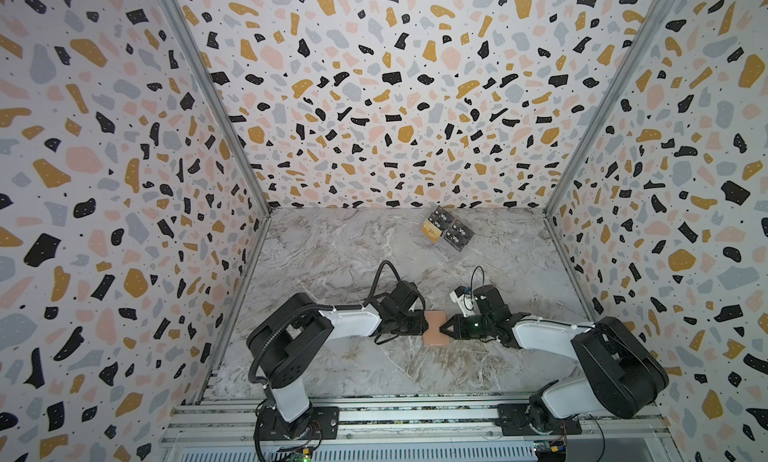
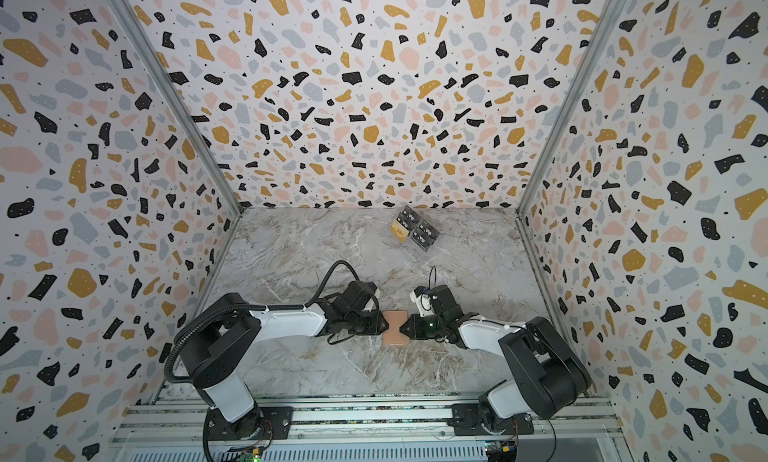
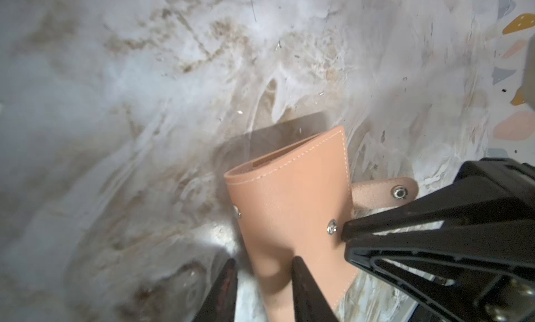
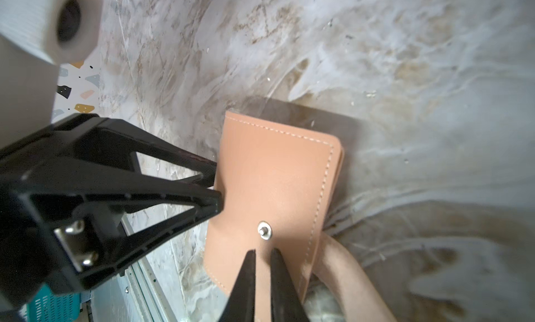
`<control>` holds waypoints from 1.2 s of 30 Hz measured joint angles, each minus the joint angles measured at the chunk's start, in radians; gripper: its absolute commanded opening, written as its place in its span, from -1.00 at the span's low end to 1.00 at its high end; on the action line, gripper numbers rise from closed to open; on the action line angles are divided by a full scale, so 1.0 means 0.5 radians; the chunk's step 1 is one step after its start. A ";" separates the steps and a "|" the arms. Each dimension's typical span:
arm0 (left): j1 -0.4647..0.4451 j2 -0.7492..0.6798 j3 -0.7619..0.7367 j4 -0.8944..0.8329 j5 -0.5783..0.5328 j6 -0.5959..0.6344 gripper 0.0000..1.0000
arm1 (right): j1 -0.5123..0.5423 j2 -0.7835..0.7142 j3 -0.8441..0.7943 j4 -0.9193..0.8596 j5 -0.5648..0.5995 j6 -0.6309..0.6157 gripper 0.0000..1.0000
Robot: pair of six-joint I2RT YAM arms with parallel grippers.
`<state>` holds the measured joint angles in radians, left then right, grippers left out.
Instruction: Put the credit cards into the card holder
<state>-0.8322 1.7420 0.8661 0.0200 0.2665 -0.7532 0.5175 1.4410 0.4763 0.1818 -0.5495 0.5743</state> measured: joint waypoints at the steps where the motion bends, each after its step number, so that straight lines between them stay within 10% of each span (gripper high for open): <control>1: 0.000 -0.002 0.000 0.006 0.001 0.004 -0.17 | 0.000 0.000 0.002 -0.002 0.001 0.000 -0.72; 23: -0.019 0.047 0.050 -0.001 -0.040 0.047 -0.20 | -0.091 -0.288 0.333 -0.532 0.275 -0.154 -0.07; 36: -0.021 0.047 0.050 0.001 -0.045 0.048 -0.21 | -0.272 -0.188 0.333 -0.755 0.229 -0.323 -0.33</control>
<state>-0.8429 1.7657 0.8909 0.0204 0.2440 -0.7292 0.3817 1.3472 0.6430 -0.1955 -0.4351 0.4126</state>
